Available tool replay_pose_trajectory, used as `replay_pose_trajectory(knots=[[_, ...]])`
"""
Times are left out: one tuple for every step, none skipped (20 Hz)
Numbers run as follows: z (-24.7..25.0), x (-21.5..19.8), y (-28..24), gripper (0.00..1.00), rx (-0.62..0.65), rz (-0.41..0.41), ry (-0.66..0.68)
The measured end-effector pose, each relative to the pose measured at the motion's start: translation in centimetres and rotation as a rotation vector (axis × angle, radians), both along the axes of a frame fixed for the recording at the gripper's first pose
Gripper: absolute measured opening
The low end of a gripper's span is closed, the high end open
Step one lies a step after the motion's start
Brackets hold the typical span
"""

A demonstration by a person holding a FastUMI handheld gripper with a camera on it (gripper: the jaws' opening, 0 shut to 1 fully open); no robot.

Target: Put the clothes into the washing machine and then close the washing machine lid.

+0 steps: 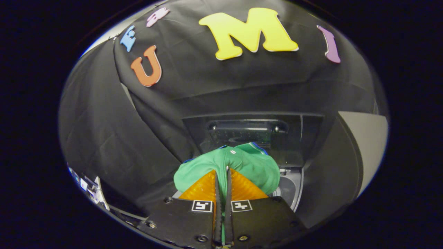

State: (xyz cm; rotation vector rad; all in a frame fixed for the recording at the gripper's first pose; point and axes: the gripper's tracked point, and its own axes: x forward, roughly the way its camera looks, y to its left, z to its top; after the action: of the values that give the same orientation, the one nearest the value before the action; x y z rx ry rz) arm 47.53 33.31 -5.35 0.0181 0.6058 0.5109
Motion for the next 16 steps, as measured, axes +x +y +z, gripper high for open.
replay_pose_trajectory(knots=[[-1.1, 0.4, 0.1, 0.07, -0.001, -0.011, 0.012], [-2.3, 0.7, 0.3, 0.07, -0.003, -0.022, 0.027], [-3.3, 0.9, 0.4, 0.07, 0.003, -0.035, 0.042], [-4.6, 1.1, 0.6, 0.07, 0.008, -0.057, 0.067], [-5.7, 1.3, 0.6, 0.07, 0.011, -0.079, 0.092], [-7.0, 1.5, 0.6, 0.07, 0.008, -0.101, 0.114], [-8.3, 1.8, 0.5, 0.07, -0.001, -0.119, 0.128], [-9.5, 2.1, 0.6, 0.07, -0.009, -0.133, 0.131], [-10.6, 2.6, 0.7, 0.07, -0.026, -0.144, 0.124], [-11.6, 2.9, 0.5, 0.07, -0.049, -0.151, 0.117], [-12.5, 3.2, 0.4, 0.07, -0.063, -0.164, 0.125], [-13.3, 3.3, 0.5, 0.07, -0.06, -0.183, 0.149], [-14.2, 3.5, 0.4, 0.07, -0.063, -0.208, 0.171], [-14.8, 3.6, 0.0, 0.07, -0.076, -0.229, 0.189], [-15.4, 3.8, -0.3, 0.07, -0.09, -0.24, 0.201], [-15.6, 3.7, -0.3, 0.07, -0.107, -0.245, 0.213]])
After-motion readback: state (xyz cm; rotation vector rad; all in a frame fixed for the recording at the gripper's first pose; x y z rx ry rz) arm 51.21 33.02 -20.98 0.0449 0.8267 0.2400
